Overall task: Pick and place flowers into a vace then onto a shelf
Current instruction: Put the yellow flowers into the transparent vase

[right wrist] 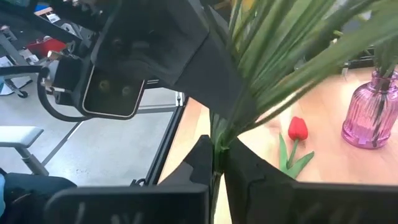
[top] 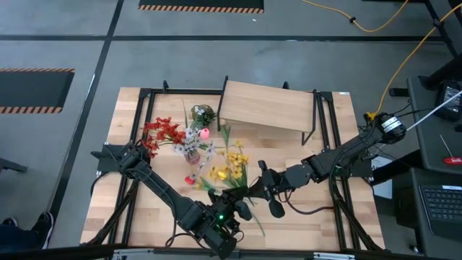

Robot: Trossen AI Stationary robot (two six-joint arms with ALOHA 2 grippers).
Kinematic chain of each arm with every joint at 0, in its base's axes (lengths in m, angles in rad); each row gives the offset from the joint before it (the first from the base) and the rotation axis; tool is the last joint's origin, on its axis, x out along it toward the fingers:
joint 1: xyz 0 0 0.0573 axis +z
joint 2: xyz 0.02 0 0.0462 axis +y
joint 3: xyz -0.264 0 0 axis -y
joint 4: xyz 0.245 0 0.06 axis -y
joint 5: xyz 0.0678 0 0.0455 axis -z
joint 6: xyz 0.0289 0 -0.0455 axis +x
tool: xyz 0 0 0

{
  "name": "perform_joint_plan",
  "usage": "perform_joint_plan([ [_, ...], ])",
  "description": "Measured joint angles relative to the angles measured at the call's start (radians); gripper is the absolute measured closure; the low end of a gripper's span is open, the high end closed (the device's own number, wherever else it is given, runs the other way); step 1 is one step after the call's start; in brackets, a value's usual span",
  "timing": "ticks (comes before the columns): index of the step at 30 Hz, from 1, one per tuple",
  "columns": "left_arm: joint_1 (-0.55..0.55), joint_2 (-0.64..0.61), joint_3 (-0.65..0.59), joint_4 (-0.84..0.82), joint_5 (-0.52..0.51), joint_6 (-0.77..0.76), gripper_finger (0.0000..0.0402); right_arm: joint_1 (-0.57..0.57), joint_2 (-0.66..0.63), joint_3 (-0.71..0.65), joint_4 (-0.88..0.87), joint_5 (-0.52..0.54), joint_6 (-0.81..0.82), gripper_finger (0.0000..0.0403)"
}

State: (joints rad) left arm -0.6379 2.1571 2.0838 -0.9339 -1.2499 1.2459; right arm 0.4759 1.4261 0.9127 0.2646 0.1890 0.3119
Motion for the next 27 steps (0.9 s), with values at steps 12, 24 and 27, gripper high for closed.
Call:
perform_joint_plan([
  [12,-0.051,0.000,0.010,0.048,0.037,-0.125,0.0342,0.003,-0.001,0.004,-0.006,-0.012,-0.003,0.0391],
  [24,-0.173,0.000,0.032,0.220,0.052,-0.227,0.0318,-0.034,-0.004,0.005,-0.009,0.020,-0.046,0.0391],
  [27,-0.205,0.000,0.032,0.216,0.051,-0.367,0.0326,-0.036,-0.004,0.005,0.002,0.023,-0.067,0.0391],
])
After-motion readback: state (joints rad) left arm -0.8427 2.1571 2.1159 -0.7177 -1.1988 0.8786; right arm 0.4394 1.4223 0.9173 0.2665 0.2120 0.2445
